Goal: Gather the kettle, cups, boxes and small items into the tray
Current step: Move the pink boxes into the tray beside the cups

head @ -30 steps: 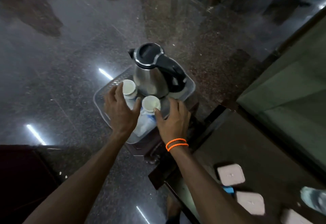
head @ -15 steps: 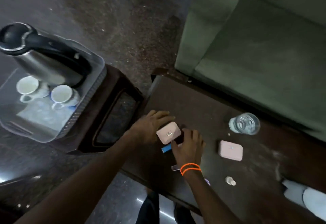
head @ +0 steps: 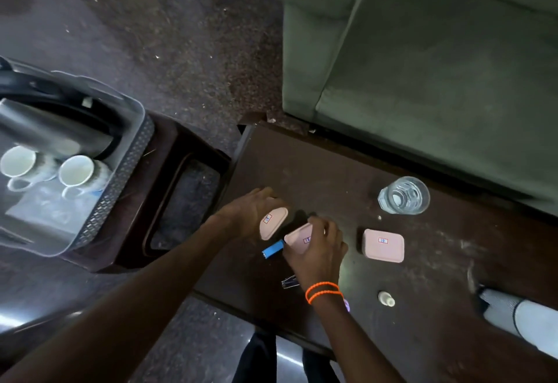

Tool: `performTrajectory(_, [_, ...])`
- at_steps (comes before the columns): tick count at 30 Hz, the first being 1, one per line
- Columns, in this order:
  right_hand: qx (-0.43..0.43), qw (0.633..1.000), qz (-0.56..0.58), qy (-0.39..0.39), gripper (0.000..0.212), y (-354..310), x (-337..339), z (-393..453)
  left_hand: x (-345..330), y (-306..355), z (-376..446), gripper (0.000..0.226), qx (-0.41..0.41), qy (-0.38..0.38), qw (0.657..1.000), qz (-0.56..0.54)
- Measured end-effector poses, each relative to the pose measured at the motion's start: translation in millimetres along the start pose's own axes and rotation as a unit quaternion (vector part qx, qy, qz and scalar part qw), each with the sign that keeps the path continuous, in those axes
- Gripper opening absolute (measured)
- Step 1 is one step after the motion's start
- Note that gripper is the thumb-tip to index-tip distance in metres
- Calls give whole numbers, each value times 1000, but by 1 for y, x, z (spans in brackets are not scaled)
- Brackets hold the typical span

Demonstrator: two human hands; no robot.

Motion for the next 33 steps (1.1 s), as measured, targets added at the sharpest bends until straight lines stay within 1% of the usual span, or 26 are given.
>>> performTrajectory(4, [68, 997, 30, 4, 70, -57, 21, 10, 44, -14, -46, 90, 0, 77, 997, -29])
performTrajectory(7, [139, 989, 47, 17, 70, -122, 32, 12, 80, -35, -93, 93, 30, 121, 991, -46])
performTrajectory(10, [198, 977, 75, 26, 66, -199, 36, 6, 114, -68, -150, 94, 84, 172, 979, -72])
performTrajectory(13, [255, 962, 98, 27, 68, -276, 36, -12, 141, -112, -220, 96, 159, 239, 953, -98])
performTrajectory(15, [285, 951, 120, 17, 69, -323, 31, -26, 153, -141, -266, 98, 192, 272, 938, -96])
performTrajectory(17, [314, 939, 137, 0, 68, -365, 23, -43, 160, -172, -309, 103, 234, 289, 924, -95])
performTrajectory(21, [358, 922, 134, -54, 70, -428, -4, -71, 158, -228, -367, 108, 307, 276, 904, -108])
performTrajectory(24, [364, 921, 112, -81, 68, -450, -26, -80, 154, -254, -378, 108, 335, 247, 903, -104])
performTrajectory(29, [371, 920, 70, -107, 62, -462, -54, -86, 156, -280, -361, 112, 340, 197, 915, -88])
performTrajectory(33, [382, 918, 23, -107, 63, -456, -66, -89, 157, -283, -344, 107, 308, 157, 936, -71])
Point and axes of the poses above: each hand's wrist, its own z-axis towards the middle knuckle, its own x-axis out of the back of the hand, y = z × x, the point moved 7 cm from there along z, towards the middle knuckle, and after that the axes turned 10 degrees about -z, right-handed, at the moved point
